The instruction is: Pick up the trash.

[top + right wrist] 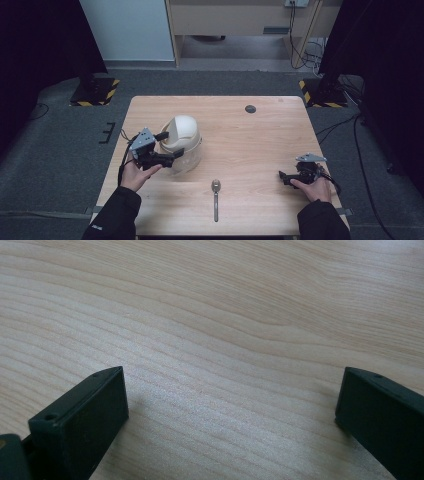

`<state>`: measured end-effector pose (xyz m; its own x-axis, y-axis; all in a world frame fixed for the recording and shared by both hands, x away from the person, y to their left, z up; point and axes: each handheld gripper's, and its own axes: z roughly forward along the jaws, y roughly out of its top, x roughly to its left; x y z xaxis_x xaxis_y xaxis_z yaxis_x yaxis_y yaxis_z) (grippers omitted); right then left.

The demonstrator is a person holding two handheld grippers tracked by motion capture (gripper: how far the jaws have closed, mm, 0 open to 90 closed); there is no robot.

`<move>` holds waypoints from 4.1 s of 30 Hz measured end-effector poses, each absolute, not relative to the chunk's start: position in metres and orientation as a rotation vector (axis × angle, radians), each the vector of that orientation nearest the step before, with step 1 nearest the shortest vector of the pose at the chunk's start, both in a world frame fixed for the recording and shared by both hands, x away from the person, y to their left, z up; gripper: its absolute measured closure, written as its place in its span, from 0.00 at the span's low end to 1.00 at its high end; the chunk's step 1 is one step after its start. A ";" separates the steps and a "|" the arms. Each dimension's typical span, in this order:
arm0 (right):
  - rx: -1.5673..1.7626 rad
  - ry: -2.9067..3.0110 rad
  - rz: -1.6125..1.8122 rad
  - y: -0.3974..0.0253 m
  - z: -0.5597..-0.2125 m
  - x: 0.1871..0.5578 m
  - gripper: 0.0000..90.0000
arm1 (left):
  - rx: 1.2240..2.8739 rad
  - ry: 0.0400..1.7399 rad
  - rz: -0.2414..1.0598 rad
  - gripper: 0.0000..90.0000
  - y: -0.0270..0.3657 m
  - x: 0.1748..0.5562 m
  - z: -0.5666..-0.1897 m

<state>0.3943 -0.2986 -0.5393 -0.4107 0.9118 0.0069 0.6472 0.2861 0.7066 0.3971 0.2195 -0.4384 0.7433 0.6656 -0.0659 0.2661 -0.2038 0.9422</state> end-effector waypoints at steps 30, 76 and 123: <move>1.431 2.147 0.889 -0.300 -0.535 0.393 0.14 | 1.735 0.806 0.486 0.12 0.255 0.377 -0.429; 1.160 2.034 1.270 -0.233 -0.415 0.369 0.31 | 2.097 1.224 0.427 0.15 0.302 0.367 -0.523; 1.180 2.384 1.128 -0.083 -0.514 0.318 0.39 | 2.117 1.233 0.406 0.12 0.299 0.368 -0.527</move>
<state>0.3180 -0.0828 -0.5140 -0.6402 0.7607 0.1077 0.5658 0.3720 0.7359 0.3679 0.2994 -0.5275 0.5105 0.8581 -0.0544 0.6580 -0.3492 0.6672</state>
